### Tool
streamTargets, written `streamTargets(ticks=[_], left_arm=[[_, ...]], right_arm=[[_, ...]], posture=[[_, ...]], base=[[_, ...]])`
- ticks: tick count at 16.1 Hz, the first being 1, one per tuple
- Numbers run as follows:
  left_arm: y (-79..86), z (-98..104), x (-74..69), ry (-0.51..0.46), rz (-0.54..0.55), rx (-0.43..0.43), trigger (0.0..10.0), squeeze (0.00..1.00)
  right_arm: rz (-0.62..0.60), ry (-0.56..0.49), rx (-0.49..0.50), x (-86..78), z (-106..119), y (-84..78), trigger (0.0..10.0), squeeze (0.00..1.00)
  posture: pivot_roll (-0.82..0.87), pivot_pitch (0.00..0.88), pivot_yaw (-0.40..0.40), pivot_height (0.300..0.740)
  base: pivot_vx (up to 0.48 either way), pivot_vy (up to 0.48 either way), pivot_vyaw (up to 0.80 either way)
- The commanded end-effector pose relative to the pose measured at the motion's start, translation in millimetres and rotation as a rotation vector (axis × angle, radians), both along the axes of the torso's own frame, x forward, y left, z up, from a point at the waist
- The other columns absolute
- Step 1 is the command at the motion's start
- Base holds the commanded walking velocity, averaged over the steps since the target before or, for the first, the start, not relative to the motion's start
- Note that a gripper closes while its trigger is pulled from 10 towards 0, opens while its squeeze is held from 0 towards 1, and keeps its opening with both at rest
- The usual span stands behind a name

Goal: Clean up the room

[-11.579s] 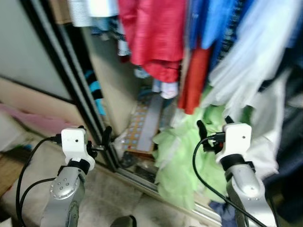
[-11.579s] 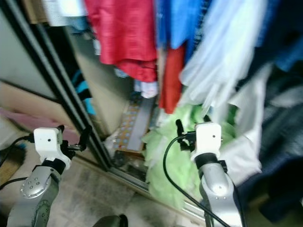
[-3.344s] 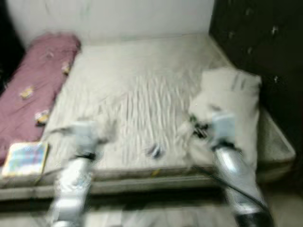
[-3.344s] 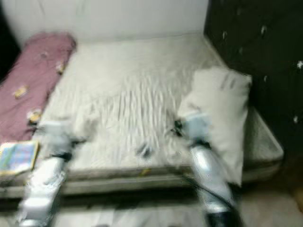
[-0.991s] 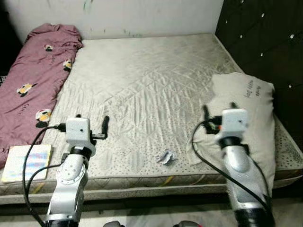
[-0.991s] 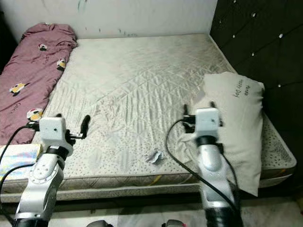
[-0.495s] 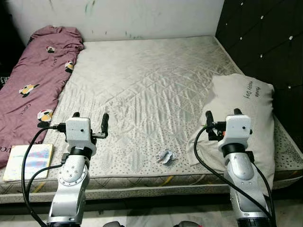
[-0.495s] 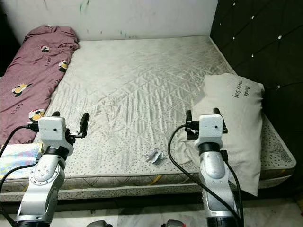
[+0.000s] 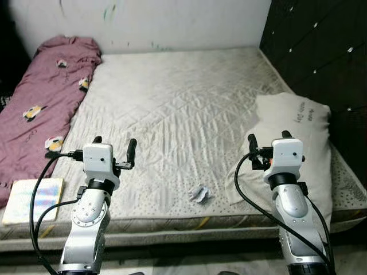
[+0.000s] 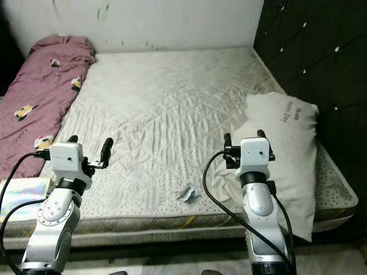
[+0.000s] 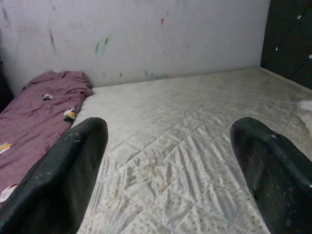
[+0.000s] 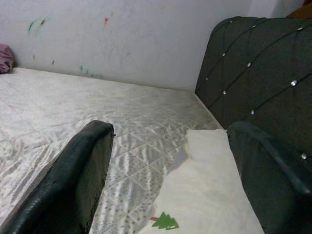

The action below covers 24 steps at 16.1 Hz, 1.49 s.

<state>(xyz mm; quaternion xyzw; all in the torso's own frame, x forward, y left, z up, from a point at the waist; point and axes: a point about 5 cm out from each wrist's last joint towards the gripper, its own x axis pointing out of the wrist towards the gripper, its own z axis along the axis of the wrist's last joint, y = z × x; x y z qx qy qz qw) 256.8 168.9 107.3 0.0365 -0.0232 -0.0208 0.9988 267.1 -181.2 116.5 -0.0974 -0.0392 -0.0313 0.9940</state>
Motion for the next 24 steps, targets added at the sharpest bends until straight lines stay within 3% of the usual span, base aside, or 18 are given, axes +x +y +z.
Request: streamTargets(ticks=[1, 15, 24], left_arm=[[1.7, 2.2, -0.8, -0.01, -0.001, 0.001, 10.0, 0.0], [1.4, 0.4, -2.3, 0.0, -0.014, -0.008, 10.0, 0.0], [2.9, -1.5, -0.6, 0.017, 0.009, -0.005, 10.0, 0.0]], right_arm=[[0.002, -0.013, 0.005, 2.2, 4.1, -0.1, 10.0, 0.0], [0.015, -0.026, 0.008, 4.5, 7.3, 0.1, 10.0, 0.0], [0.058, -0.014, 0.045, 5.4, 6.4, 6.8, 10.0, 0.0]], posture=[[-0.05, 0.0, 0.025, 0.74], [-0.05, 0.0, 0.029, 0.74], [-0.05, 0.0, 0.028, 0.723]], base=[[0.292, 0.0, 0.0], [0.165, 0.0, 0.0], [0.0, 0.0, 0.0]])
